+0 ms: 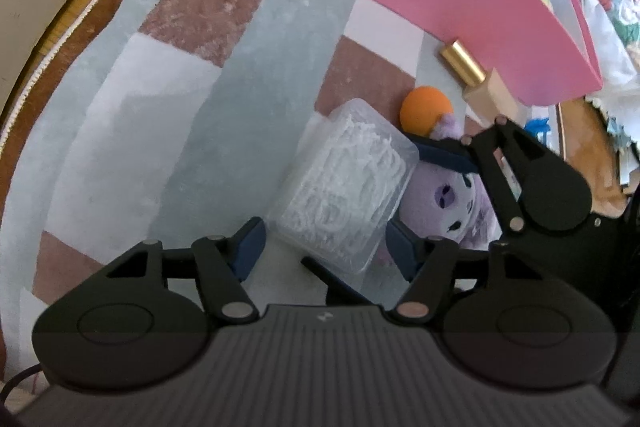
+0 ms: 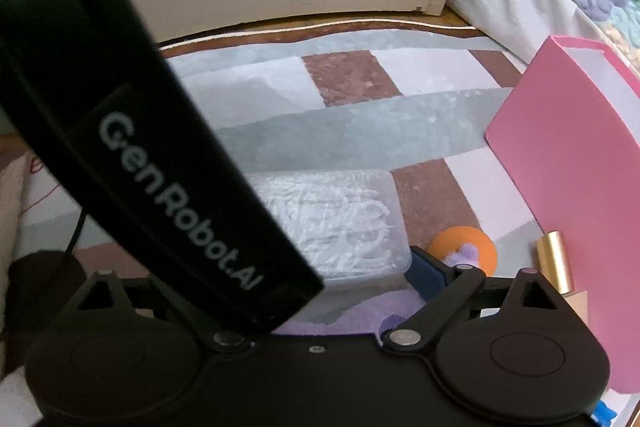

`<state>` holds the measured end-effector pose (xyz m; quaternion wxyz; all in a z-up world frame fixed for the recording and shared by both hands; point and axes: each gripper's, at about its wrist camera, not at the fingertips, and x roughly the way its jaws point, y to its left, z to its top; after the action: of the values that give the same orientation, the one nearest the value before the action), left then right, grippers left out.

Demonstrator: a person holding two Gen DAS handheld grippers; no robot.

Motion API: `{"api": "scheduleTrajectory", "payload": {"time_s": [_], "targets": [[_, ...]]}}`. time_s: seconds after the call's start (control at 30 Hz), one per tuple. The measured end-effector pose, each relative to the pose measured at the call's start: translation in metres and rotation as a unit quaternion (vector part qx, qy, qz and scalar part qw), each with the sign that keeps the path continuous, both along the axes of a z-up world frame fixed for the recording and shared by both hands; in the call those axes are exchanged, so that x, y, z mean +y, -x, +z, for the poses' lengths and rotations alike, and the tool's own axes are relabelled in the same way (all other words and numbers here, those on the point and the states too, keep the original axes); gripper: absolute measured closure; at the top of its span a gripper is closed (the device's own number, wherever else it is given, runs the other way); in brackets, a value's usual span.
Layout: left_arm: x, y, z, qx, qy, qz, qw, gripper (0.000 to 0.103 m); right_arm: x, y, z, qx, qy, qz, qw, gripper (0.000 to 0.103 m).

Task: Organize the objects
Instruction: 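Lower the left tool onto the clear plastic floss box and grasp it, then carry the floss box with the left tool into the pink box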

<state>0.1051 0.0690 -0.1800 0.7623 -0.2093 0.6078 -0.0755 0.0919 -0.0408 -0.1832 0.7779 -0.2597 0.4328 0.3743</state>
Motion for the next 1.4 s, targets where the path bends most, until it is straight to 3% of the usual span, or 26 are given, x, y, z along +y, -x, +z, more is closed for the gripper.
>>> {"api": "scheduleTrajectory", "payload": {"time_s": [0.1,0.23,0.43,0.47,0.53,0.6,0.67,0.8,1.0,1.2,1.4], "targets": [[0.005,-0.003,0.004,-0.015,0.002,0.014,0.9998,0.046,-0.004,-0.002,0.002,0.003,-0.014,-0.037,0.999,0.008],[0.014,-0.008,0.012,-0.044,-0.018,0.034,0.9983,0.047,-0.013,-0.004,0.008,0.044,-0.053,-0.094,0.993,0.007],[0.027,-0.008,0.011,-0.030,-0.001,0.050,0.9983,0.047,-0.018,0.013,0.013,0.067,-0.078,-0.093,0.990,0.008],[0.026,-0.008,0.011,-0.028,-0.006,0.048,0.9985,0.047,-0.020,0.016,0.013,0.065,-0.082,-0.094,0.990,0.010],[0.024,-0.007,0.010,-0.027,-0.012,0.044,0.9986,0.047,-0.022,0.019,0.013,0.052,-0.083,-0.099,0.990,0.026],[0.017,-0.005,0.011,-0.032,-0.025,0.036,0.9985,0.044,-0.024,0.021,0.012,0.032,-0.076,-0.106,0.991,0.034],[0.010,-0.002,0.014,-0.039,-0.041,0.025,0.9981,0.042,-0.025,0.025,0.010,0.021,-0.076,-0.098,0.992,0.034],[0.013,-0.003,0.012,-0.038,-0.032,0.034,0.9982,0.041,-0.015,0.031,0.003,-0.005,-0.055,-0.074,0.996,0.031],[0.008,-0.003,0.016,-0.062,-0.043,0.025,0.9969,0.045,-0.014,0.021,0.003,0.012,-0.076,-0.088,0.993,0.025],[0.007,0.004,0.039,-0.093,-0.026,0.010,0.9953,0.045,-0.023,0.028,0.019,0.017,-0.096,-0.123,0.988,0.025],[-0.004,0.013,0.078,-0.142,-0.006,-0.033,0.9893,0.045,-0.034,0.026,0.044,-0.006,-0.116,-0.148,0.982,0.025]]}}
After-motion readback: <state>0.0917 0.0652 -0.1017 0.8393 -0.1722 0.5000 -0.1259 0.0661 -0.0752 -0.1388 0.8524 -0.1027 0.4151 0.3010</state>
